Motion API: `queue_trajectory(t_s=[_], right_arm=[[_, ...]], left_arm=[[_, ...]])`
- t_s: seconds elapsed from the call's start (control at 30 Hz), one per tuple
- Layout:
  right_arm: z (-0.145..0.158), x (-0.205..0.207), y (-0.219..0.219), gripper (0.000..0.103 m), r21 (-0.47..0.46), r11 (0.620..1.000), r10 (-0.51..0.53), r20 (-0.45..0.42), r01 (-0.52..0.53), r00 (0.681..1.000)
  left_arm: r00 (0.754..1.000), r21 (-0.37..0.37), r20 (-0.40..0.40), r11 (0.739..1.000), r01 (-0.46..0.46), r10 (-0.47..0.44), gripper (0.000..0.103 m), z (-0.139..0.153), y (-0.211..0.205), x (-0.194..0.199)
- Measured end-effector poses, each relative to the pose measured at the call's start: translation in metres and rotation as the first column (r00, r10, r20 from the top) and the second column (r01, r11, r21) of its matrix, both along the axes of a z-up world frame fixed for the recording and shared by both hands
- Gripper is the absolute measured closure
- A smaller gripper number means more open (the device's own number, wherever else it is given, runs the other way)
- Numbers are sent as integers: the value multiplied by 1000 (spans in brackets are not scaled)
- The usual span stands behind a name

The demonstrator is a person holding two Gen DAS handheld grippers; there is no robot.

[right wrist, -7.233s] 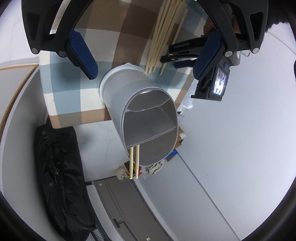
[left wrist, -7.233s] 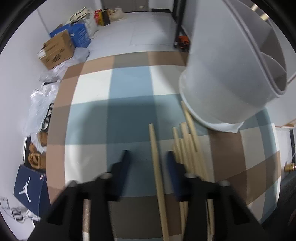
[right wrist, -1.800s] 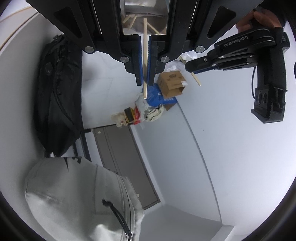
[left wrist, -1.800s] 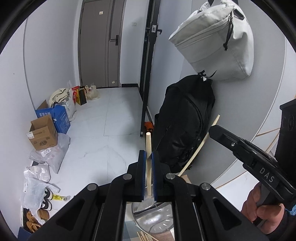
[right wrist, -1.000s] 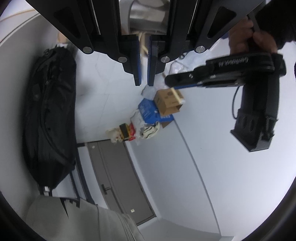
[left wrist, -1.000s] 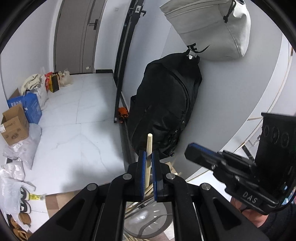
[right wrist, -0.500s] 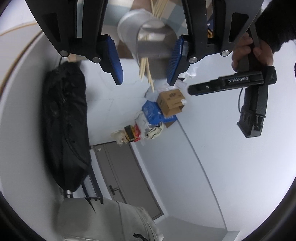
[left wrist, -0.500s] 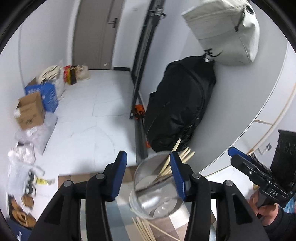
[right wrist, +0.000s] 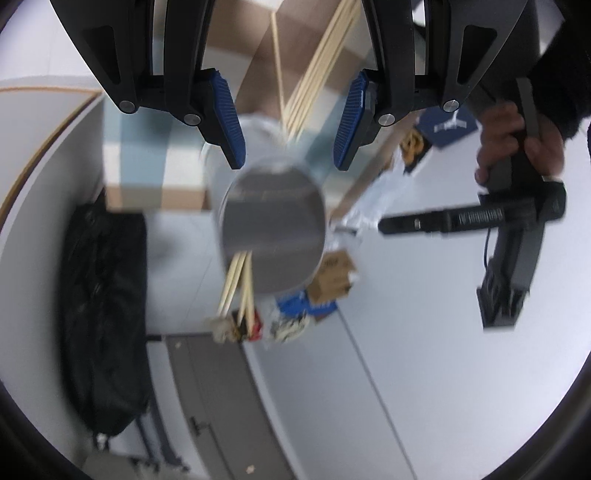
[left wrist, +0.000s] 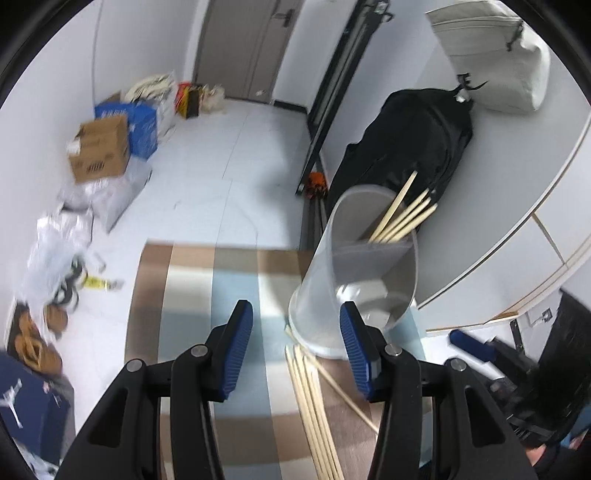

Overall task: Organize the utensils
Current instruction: 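Move both open grippers back down to the chopstick pile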

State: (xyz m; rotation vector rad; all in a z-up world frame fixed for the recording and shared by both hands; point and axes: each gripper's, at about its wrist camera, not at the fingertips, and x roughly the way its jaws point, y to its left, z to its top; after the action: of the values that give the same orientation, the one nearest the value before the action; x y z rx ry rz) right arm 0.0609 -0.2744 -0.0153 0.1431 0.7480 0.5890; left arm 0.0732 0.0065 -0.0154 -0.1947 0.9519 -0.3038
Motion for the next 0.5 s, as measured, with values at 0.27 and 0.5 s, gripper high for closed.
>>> queue_trajectory(t_s=[0.27, 0.5], right_arm=[[-64, -7, 25, 86, -121, 991, 30, -159, -49, 987], [-90, -4, 45, 92, -183, 979, 49, -233, -94, 971]], left_arm=[[995, 16, -86, 999, -51, 53, 60, -33, 6, -14], [991, 36, -111, 997, -66, 69, 60, -49, 16, -26]])
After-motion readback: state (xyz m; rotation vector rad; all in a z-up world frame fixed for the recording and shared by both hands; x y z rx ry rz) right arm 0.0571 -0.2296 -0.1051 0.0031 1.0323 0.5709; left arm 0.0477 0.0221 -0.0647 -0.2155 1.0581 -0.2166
